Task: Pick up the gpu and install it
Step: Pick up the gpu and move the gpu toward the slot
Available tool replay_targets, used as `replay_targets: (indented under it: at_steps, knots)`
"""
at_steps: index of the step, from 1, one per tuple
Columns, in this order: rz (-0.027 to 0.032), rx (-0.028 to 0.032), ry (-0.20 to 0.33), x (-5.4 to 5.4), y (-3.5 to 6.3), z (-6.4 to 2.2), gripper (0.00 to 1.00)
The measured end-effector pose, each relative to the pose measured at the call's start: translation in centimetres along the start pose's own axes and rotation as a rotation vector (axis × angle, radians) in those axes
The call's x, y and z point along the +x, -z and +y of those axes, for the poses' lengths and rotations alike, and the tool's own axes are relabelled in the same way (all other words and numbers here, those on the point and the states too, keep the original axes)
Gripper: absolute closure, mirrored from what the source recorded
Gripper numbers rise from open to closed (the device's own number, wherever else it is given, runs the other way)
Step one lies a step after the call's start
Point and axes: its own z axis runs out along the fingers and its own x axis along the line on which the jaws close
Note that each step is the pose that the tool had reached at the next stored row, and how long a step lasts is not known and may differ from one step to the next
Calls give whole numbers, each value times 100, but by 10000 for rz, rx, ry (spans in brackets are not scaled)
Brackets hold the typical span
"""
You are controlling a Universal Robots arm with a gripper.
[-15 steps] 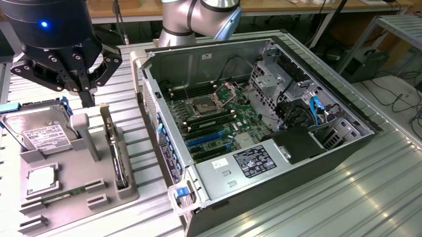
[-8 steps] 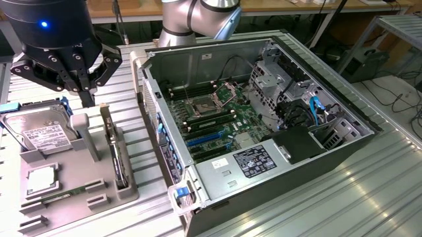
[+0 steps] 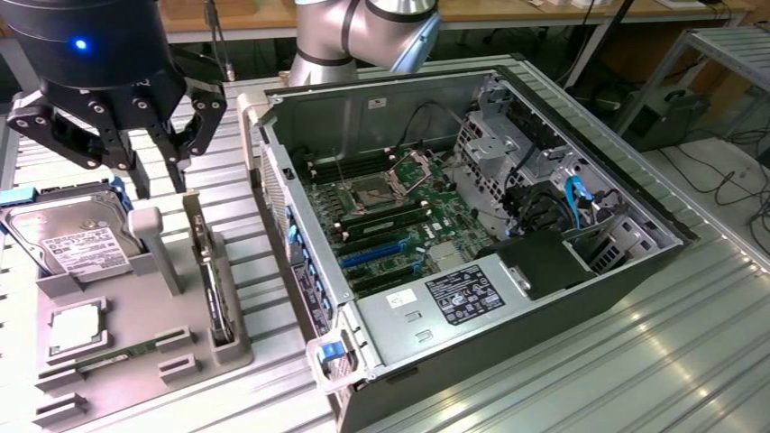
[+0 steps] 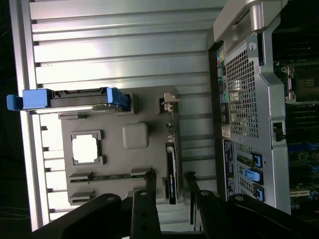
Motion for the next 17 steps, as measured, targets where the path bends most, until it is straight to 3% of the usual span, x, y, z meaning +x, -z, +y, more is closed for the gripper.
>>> replay_targets:
  at_steps: [2,6,13,15,17]
  knots:
    - [0,0,0,0,0,0,58]
    - [0,0,4,0,-1,-1,34]
    - [25,-11,500,-1,-46,-22,34]
    - [-26,-14,510,-1,-62,-36,34]
    - [-26,-13,513,-1,-70,-37,34]
